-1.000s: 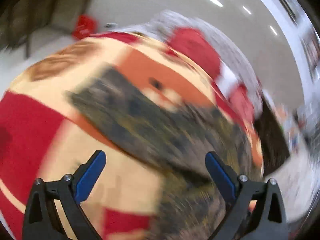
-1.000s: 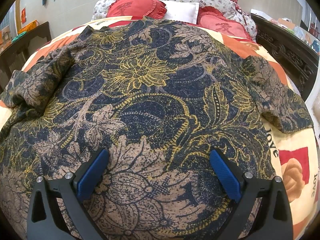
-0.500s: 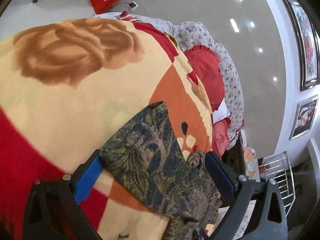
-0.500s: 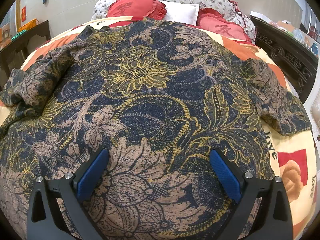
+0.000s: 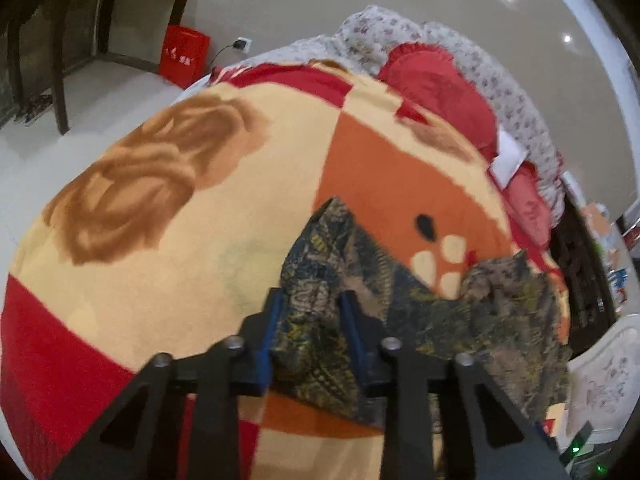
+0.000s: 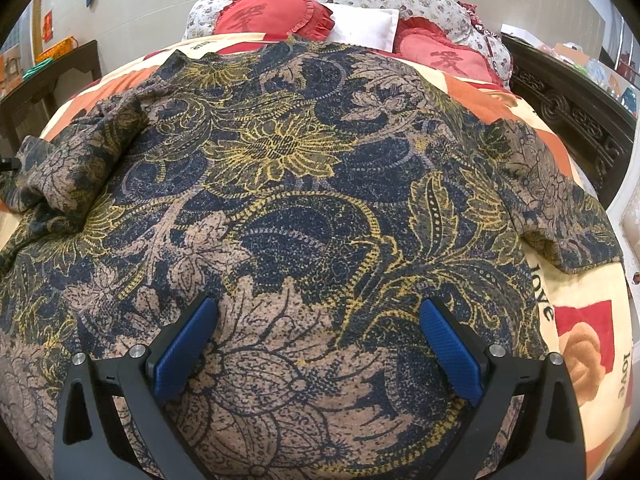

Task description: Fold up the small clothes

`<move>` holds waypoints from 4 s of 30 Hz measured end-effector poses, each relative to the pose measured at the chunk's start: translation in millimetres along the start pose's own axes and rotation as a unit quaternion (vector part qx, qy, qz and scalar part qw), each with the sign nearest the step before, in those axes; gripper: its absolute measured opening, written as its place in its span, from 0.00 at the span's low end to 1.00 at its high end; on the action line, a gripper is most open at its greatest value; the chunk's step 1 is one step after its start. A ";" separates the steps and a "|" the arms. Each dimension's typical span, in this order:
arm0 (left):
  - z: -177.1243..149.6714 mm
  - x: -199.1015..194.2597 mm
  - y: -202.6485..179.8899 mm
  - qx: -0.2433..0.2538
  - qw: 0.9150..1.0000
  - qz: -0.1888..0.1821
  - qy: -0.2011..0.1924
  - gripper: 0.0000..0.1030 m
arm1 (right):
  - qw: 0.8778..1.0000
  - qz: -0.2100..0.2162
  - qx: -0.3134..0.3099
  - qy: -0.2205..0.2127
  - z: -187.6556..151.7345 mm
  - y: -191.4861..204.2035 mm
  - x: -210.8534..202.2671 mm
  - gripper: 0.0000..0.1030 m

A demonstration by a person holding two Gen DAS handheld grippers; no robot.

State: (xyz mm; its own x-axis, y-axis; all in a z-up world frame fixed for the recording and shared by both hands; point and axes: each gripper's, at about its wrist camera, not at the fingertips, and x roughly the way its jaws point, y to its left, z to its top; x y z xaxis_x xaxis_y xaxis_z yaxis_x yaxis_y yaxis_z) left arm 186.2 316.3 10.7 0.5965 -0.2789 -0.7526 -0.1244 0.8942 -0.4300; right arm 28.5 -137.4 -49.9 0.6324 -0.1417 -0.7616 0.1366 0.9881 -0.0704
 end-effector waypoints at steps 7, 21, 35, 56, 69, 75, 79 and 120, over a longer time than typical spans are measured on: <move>-0.7 -6.9 -26.7 0.029 0.998 -0.059 -0.023 0.35 | 1.000 0.000 0.000 0.000 -0.5 -0.1 -0.2 0.99; 4.0 8.1 -28.4 0.024 0.999 0.033 -0.010 0.07 | 1.000 -0.002 -0.001 0.000 0.0 1.4 0.1 0.99; 72.8 -217.7 32.5 -0.067 0.947 0.181 -0.257 0.07 | 1.000 -0.001 -0.001 0.002 -0.6 2.3 0.0 1.00; -128.1 40.4 -258.5 0.113 0.988 -0.107 0.014 0.07 | 0.996 0.078 0.031 0.016 33.4 -57.1 -37.9 0.88; -198.6 9.5 -215.6 0.210 0.977 -0.023 0.000 0.56 | 0.951 0.304 0.050 0.009 79.0 -15.5 5.2 0.70; -207.3 5.7 -174.7 0.170 0.985 -0.005 -0.015 0.56 | 0.942 0.330 0.041 0.047 78.6 28.9 45.8 0.65; -206.5 7.9 -171.6 0.162 0.987 0.008 -0.019 0.56 | 0.931 0.354 0.079 0.046 82.4 28.6 54.5 0.61; -189.4 -20.9 -169.2 0.139 0.987 0.040 -0.073 0.67 | 0.985 0.097 0.139 0.020 55.7 -194.6 19.5 0.07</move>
State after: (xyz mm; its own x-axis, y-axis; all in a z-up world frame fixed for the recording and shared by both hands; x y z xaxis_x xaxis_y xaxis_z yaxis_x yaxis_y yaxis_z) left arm 44.6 104.5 4.8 0.7037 -0.1678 -0.6904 0.0341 0.9786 -0.2031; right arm 56.6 -335.8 -15.2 0.6374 0.0561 -0.7685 0.2233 0.9411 0.2539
